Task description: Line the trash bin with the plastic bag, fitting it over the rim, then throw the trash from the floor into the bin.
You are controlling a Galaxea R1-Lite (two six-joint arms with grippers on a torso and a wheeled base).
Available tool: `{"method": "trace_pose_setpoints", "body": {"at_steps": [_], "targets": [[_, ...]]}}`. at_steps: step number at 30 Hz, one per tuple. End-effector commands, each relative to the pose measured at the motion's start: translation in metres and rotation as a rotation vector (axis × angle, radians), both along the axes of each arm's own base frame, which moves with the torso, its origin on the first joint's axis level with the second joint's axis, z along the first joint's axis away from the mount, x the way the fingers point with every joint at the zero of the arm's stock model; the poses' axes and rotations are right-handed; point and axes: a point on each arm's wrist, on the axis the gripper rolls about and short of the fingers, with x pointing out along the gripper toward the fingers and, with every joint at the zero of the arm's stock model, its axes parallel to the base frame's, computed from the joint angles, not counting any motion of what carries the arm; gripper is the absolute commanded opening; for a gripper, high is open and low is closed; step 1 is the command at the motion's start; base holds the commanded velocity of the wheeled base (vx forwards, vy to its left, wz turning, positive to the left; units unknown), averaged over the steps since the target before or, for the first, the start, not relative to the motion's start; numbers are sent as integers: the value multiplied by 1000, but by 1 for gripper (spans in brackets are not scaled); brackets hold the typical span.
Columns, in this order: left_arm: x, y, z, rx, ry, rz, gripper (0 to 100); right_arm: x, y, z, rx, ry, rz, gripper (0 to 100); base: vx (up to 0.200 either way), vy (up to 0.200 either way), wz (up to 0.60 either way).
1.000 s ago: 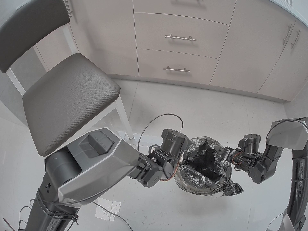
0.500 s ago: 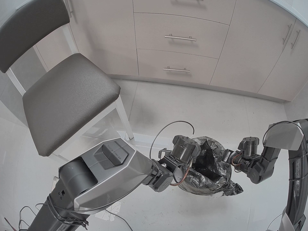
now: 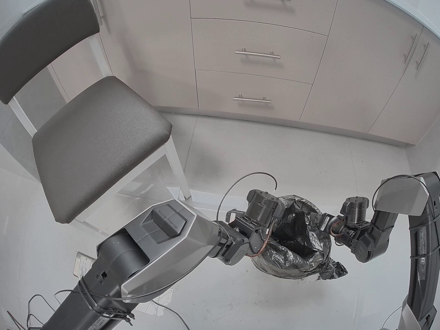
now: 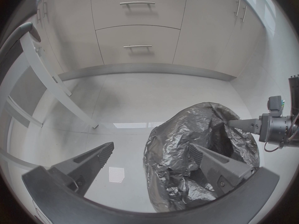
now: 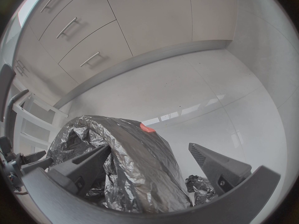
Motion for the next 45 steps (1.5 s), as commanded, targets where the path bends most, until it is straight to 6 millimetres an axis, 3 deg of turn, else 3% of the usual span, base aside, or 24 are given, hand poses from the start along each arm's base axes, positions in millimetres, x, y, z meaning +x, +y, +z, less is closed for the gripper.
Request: {"method": "trace_pose_setpoints", "body": {"at_steps": [1,7,14,23,30,36,43,45], "targets": [[7,3,-8,6,5,14,100,-1,0,-3,-1,-1,1,100,0,0,0],[21,11,-11,17,-16,63,100,-1,2,-4,0,-8,7,100,0,0,0],[23,12,-12,14,-25,74,100,-1,2,-4,0,-11,7,100,0,0,0],[6,0,9,-38,-29,57,100,-10,2,4,-34,-3,40,100,0,0,0],[-18,-9,15,-51,-9,24,100,-26,7,16,-17,-26,148,100,0,0,0],[-38,-2,16,-70,47,40,100,-35,13,22,-37,-26,193,100,0,0,0],[-91,31,50,-150,162,55,100,-64,7,43,-104,-13,228,100,0,0,0],[-113,46,73,-205,187,28,100,-80,3,57,-98,-20,229,100,0,0,0]]}}
